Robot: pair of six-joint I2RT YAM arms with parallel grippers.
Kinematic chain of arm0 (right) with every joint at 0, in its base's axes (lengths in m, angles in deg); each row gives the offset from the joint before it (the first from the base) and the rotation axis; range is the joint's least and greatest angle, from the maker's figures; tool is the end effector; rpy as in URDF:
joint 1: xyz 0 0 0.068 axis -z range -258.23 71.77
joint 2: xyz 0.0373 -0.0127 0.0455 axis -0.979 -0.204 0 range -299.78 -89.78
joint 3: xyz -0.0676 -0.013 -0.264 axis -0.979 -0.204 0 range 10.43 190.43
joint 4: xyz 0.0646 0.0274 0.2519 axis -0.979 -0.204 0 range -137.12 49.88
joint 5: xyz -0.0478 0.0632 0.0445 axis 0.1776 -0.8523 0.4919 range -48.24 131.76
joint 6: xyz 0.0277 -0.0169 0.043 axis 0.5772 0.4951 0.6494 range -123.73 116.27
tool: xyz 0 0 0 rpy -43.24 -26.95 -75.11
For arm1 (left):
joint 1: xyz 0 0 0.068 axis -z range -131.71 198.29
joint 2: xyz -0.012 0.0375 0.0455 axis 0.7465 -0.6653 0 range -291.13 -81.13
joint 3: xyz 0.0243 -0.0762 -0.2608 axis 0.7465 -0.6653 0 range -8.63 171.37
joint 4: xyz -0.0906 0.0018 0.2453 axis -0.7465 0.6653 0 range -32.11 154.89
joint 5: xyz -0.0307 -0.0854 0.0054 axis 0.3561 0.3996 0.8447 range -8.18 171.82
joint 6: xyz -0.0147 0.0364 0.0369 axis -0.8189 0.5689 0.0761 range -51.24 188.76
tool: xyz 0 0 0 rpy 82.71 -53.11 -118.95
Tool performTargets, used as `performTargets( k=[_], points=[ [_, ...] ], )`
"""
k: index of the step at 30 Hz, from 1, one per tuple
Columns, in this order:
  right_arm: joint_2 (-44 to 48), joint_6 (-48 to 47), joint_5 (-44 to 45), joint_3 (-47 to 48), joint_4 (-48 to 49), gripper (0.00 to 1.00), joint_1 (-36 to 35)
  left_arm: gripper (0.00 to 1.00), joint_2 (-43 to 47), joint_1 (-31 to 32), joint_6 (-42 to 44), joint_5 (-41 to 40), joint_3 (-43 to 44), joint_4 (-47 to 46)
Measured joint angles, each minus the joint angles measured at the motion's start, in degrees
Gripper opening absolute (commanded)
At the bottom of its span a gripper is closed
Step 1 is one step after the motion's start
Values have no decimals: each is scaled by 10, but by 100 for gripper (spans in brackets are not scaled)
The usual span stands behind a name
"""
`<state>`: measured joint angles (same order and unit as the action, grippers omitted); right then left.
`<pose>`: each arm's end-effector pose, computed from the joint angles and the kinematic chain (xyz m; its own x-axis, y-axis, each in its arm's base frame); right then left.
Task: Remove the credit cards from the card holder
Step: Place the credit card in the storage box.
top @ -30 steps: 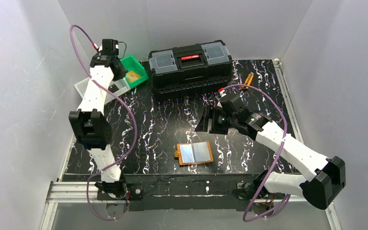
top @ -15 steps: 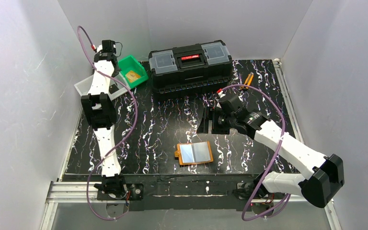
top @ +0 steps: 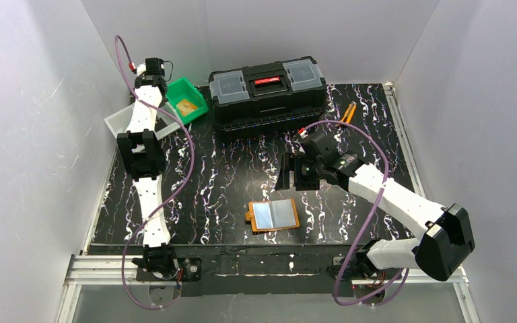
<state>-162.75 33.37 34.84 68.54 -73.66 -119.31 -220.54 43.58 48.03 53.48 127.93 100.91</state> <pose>0.1988 0.1790 0.2793 -0.8795 0.0277 -0.4752 -0.2284 0.8513 0.4724 0.5383 0.0613 0.2574 -0.5269 -0.3561 -0.7717 -0.6290 0.7740 0.0724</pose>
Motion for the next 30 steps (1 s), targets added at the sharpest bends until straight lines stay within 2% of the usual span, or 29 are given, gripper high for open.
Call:
performTargets(
  k=[5, 12, 15, 23, 26, 30],
  points=[
    [-4, -1, -5, 0, 2, 83, 1, 2, -2, 0, 4, -17, 0, 9],
    [-4, -1, -5, 0, 2, 85, 1, 43, -29, 0, 13, -23, 19, 15],
    [-4, -1, -5, 0, 2, 86, 1, 53, -29, 0, 14, -14, 22, 21],
    [-4, -5, -5, 0, 2, 88, 1, 62, -2, 0, 6, 52, 12, 19],
    [-4, -4, 0, 0, 1, 88, 1, 66, 50, 3, -5, 85, -39, 13],
    [-3, 3, 10, 0, -4, 87, 1, 67, 200, 19, -22, 139, -208, -10]
  ],
)
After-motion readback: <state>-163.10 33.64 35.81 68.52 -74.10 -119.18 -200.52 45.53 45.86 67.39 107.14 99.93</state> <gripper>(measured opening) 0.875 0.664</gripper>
